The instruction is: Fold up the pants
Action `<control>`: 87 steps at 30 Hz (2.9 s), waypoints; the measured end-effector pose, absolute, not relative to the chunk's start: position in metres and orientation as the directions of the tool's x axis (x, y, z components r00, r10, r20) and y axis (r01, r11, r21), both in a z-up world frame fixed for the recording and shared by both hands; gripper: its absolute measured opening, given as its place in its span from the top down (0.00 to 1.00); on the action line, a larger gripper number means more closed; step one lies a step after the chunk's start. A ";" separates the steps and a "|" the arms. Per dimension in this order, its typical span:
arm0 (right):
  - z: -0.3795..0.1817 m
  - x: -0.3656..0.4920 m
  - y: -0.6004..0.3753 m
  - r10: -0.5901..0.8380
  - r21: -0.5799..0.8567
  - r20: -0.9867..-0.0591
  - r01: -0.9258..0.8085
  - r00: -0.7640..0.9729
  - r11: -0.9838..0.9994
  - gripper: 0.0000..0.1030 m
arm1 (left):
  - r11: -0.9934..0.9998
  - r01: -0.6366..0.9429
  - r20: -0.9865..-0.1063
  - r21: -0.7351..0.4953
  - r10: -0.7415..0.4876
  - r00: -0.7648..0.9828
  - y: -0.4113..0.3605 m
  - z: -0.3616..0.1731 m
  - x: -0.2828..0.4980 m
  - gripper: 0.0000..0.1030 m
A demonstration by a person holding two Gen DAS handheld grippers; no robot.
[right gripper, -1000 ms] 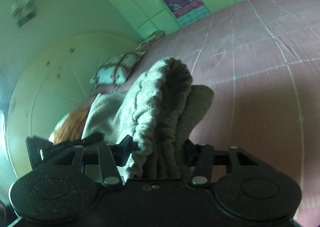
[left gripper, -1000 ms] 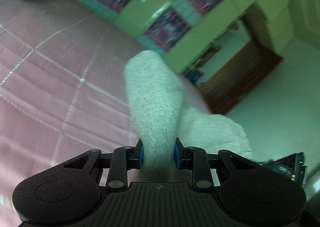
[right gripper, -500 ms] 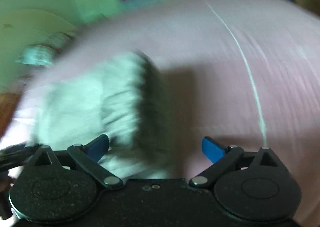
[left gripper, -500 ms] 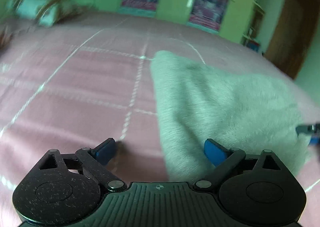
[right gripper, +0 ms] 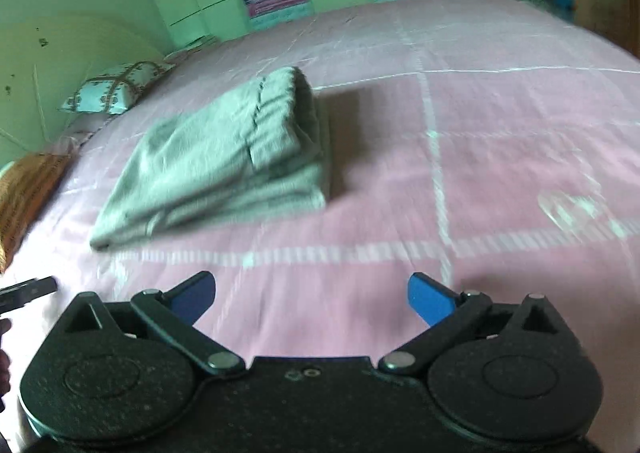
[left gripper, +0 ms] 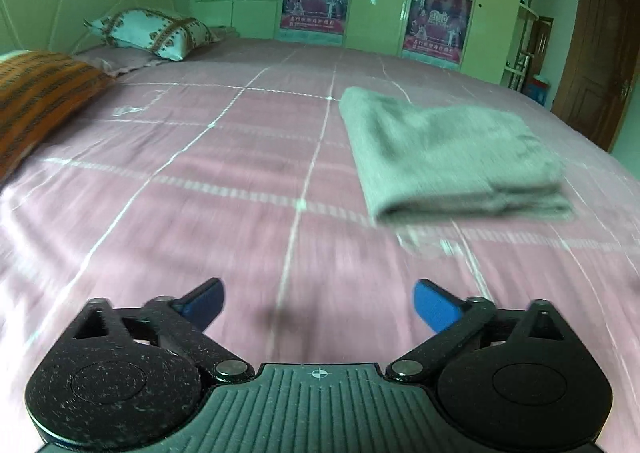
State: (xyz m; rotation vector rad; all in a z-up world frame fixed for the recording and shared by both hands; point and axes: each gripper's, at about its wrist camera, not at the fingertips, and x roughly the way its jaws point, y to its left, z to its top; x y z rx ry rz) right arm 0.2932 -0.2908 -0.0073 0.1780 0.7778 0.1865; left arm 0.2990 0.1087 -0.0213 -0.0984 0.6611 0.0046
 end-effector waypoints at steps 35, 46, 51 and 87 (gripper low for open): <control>0.099 0.021 -0.239 0.276 0.037 -0.261 -0.276 0.925 0.961 0.18 | 0.999 0.028 -0.286 -0.046 -0.040 0.958 0.001 0.105 0.039 0.00; 0.117 0.003 -0.240 0.265 0.046 -0.213 -0.262 0.940 0.964 0.18 | 0.999 0.018 -0.221 -0.051 -0.029 0.975 0.007 0.122 0.019 0.00; 0.115 0.008 -0.236 0.270 0.050 -0.226 -0.265 0.936 0.963 0.18 | 0.999 0.006 -0.226 -0.051 -0.017 0.974 0.012 0.122 0.022 0.00; 0.113 0.006 -0.231 0.267 0.045 -0.228 -0.264 0.936 0.964 0.17 | 0.999 0.018 -0.216 -0.049 -0.028 0.976 0.006 0.123 0.017 0.00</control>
